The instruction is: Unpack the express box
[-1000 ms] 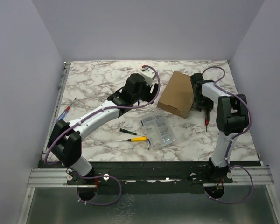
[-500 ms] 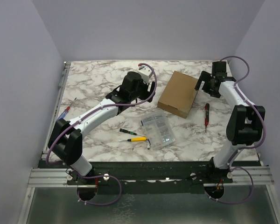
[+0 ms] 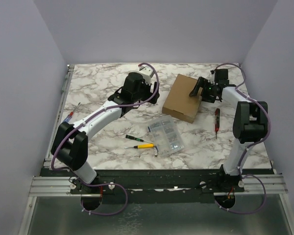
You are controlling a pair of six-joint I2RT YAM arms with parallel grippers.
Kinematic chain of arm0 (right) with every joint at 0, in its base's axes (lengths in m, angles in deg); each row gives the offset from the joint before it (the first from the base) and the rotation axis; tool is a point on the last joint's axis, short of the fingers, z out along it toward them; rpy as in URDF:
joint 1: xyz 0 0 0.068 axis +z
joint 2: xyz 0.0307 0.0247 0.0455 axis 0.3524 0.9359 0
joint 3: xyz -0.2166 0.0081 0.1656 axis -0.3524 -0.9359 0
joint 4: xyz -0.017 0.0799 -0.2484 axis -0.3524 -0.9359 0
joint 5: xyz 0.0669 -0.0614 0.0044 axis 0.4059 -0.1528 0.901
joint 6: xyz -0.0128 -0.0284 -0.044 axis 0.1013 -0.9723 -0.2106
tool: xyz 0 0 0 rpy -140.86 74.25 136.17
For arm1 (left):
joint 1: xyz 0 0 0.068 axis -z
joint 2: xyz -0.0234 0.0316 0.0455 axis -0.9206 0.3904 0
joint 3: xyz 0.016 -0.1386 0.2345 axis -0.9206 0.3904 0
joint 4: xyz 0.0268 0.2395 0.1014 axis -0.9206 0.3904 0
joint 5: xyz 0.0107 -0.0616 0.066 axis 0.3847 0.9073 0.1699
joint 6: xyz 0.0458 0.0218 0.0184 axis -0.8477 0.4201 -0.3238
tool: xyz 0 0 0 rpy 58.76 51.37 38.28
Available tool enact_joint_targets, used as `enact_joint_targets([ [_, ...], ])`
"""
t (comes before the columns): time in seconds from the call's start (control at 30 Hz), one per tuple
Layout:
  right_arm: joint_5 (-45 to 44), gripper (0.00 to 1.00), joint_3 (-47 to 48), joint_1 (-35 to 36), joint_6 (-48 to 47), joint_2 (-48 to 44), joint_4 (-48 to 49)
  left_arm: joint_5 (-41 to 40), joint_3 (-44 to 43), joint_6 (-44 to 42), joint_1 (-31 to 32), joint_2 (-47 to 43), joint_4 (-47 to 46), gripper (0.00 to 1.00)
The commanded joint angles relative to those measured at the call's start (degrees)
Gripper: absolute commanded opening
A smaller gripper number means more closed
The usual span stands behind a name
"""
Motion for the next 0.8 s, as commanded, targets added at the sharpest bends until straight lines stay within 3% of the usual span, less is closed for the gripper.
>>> enact_joint_targets([
  [0.0,3.51,0.92,3.75,6.18,-1.3,4.0,2.87,-2.84,-0.04,-0.26,-0.93,1.62,-1.2,0.82],
  [0.23,0.9,0.91,14.26,14.7,-1.73,11.66,0.9,-6.07,-0.21,1.65,-3.41,4.77,-1.07,0.82],
  [0.4,5.67,0.91,16.58,15.48,1.5,13.19,1.74,-6.7,-0.34,3.53,-5.69,7.27,-0.96,0.82],
  [0.57,5.08,0.91,14.61,15.02,2.29,11.03,0.75,-5.41,-0.97,6.93,-8.39,10.34,-0.58,0.81],
  [0.77,5.12,0.74,10.38,14.3,2.94,8.35,0.42,-1.28,-3.45,8.33,-10.17,14.63,-0.43,0.74],
])
